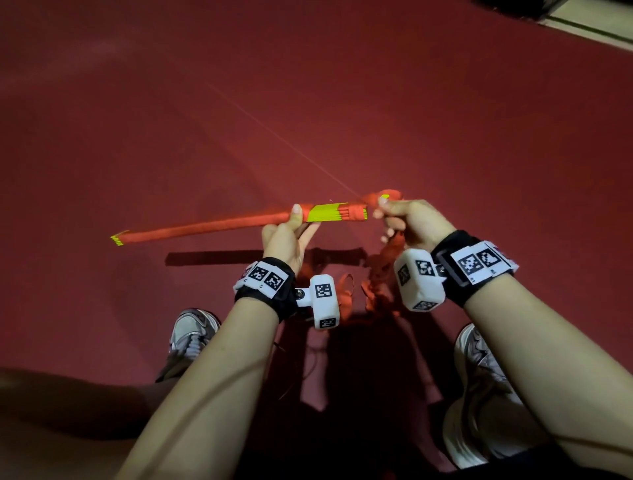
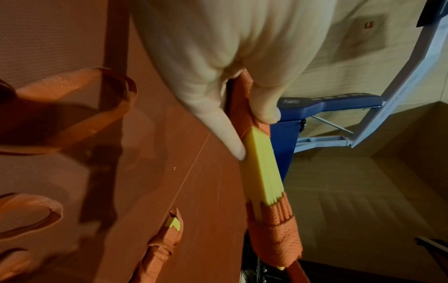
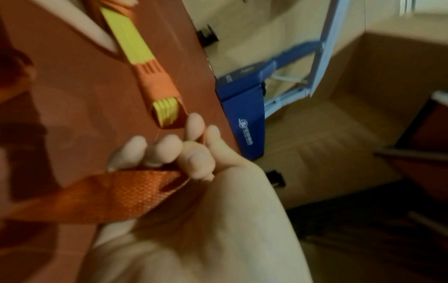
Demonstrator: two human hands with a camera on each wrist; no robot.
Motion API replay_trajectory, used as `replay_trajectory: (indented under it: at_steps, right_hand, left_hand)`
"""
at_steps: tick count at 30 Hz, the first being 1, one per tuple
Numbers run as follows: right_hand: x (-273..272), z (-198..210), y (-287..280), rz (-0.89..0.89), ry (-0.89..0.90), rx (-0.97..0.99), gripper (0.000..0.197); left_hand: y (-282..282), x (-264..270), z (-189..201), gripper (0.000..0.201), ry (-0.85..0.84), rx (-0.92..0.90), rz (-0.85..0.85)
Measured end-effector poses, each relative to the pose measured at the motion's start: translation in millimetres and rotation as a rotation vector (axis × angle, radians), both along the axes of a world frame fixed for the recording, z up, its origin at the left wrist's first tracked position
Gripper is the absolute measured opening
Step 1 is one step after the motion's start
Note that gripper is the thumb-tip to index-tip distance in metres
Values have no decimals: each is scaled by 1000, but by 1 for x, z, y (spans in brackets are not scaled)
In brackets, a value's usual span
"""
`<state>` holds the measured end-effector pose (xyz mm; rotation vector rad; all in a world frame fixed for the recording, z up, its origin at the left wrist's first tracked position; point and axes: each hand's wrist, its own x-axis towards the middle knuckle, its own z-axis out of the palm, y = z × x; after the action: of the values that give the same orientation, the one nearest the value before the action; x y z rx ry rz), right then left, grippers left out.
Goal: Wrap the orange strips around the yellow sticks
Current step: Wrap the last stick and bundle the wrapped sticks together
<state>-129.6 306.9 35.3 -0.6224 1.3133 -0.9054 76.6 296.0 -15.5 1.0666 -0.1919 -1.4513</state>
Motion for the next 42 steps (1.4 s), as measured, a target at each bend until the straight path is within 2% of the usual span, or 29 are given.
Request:
replay_trajectory:
  at_steps: [3,5,6,7,8,9,10,11,13,15,16,20,27,31,35,37,39,42]
  right_hand:
    - [-14,-7,-10,-162,-54,30,28]
    - [-19,-12,-13,-189,177,72,18]
    - [-22,-14,-13,-162,384,70,21]
    - [-25,-19,-13,-120,600,51,39]
    - [-23,-19,-11,-62,742,20,52]
    - [-17,-20,-11,-18,758,-29,59]
    - [-9,-15,-7,14,664,-111,61]
    - [-2,-15,-6,36,493,-184,60]
    - [14,-11,-2,76,107,-223,37]
    - [24,-7,3,84,-64,-166,10]
    - [24,-7,3,77,-29,-130,8]
    - [13,-6,-1,114,184,-172,27]
    - [-7,-2,-14,-167,-213,-129,28]
    - [-19,-5,-16,-201,-240,-37,26]
    - [-15,1,-13,-202,-181,-44,13]
    - [-6,10,-11,-161,-163,-89,12]
    - [6,20,-7,-58,-157,-135,15]
    - [27,24,3,117,-46,-200,18]
  left_hand:
    - [-3,1,0,36,38,-7,-5]
    - [-4,1,3,22,72,-1,-11]
    - [-4,1,5,16,89,5,-12]
    - [-3,0,5,14,105,8,-9]
    - [-3,-1,5,16,116,9,-4]
    - [-3,-2,5,22,119,9,1]
    - [-3,-4,4,30,114,10,5]
    - [-2,-6,3,37,104,12,6]
    - [0,-10,2,45,85,1,-2]
    - [1,-11,3,48,62,-9,-4]
    - [1,-10,2,49,47,-10,3]
    - [0,-1,-4,51,-23,7,42]
    - [0,-3,-8,51,-83,-46,-69]
    - [-2,-4,-6,47,-102,-43,-110]
    - [-2,-3,-10,21,-123,-30,-171]
    - [1,-7,-13,26,-173,-8,-171]
    - [5,-12,-11,41,-190,-18,-151]
    - [5,-18,1,48,-207,-23,-97]
